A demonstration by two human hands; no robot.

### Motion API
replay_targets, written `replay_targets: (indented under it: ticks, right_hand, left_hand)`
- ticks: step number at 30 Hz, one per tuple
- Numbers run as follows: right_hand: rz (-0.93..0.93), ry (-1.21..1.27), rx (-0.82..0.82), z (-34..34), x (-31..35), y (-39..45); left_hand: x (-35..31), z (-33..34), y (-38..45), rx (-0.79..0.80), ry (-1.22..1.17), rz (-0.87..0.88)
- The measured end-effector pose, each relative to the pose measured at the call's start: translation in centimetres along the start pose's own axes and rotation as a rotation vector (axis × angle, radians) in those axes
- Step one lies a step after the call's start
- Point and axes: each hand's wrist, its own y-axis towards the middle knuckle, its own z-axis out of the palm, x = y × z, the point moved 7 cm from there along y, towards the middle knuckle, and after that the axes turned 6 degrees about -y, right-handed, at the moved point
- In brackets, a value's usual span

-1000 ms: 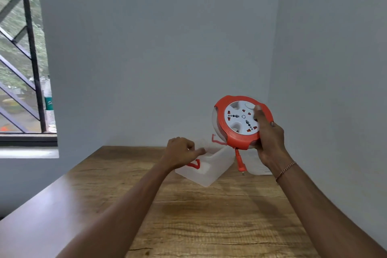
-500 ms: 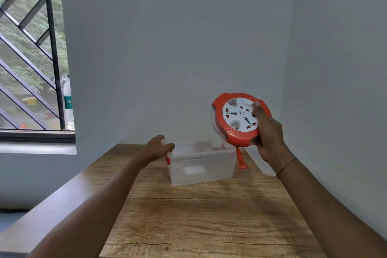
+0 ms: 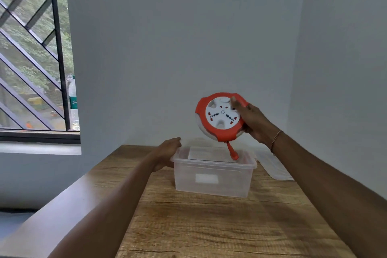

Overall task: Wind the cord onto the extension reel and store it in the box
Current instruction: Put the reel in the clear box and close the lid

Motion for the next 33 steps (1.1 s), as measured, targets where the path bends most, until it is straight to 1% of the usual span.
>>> replay_targets:
  ticks: [3, 8, 14, 18, 22, 24, 25, 28, 31, 33]
  right_hand:
    - [0.038, -0.066, 0.105, 1.8, -2.1, 0.0]
    - [0.155, -0.202, 0.195, 4.3, -5.6, -0.7]
    - [0.247, -0.207, 0.330, 6.3, -7.3, -1.3]
    - [0.317, -0.140, 0.413, 7.2, -8.4, -1.4]
    - [0.355, -0.226, 0.467, 7.4, -9.1, -1.4]
    - [0.335, -0.252, 0.472, 7.5, -9.1, -1.4]
    - [0.302, -0.312, 0.467, 7.5, -9.0, -1.3]
    - [0.202, -0.593, 0.462, 7.3, -8.5, -1.3]
    - [0.151, -0.962, 0.425, 6.6, -8.7, -1.2]
    - [0.123, -1.080, 0.419, 6.7, -9.1, -1.0]
  left_hand:
    - [-0.4, 0.4, -0.4, -0.032, 0.041, -0.024]
    - [-0.9, 0.8, -0.9, -0.044, 0.130, 0.013]
    - [-0.7, 0.4, -0.9, -0.065, 0.111, -0.016]
    - [-0.7, 0.5, -0.8, -0.075, 0.159, 0.003]
    - [-0.8, 0.5, -0.6, -0.074, 0.203, 0.027]
    - [-0.9, 0.5, -0.6, -0.077, 0.208, 0.029]
    - [-0.9, 0.6, -0.6, -0.080, 0.217, 0.032]
    - [-1.0, 0.6, -0.7, -0.075, 0.229, 0.026]
    - [-1.0, 0.8, -0.8, -0.048, 0.208, 0.017]
    - [-1.2, 0.8, -0.8, -0.042, 0.228, 0.028]
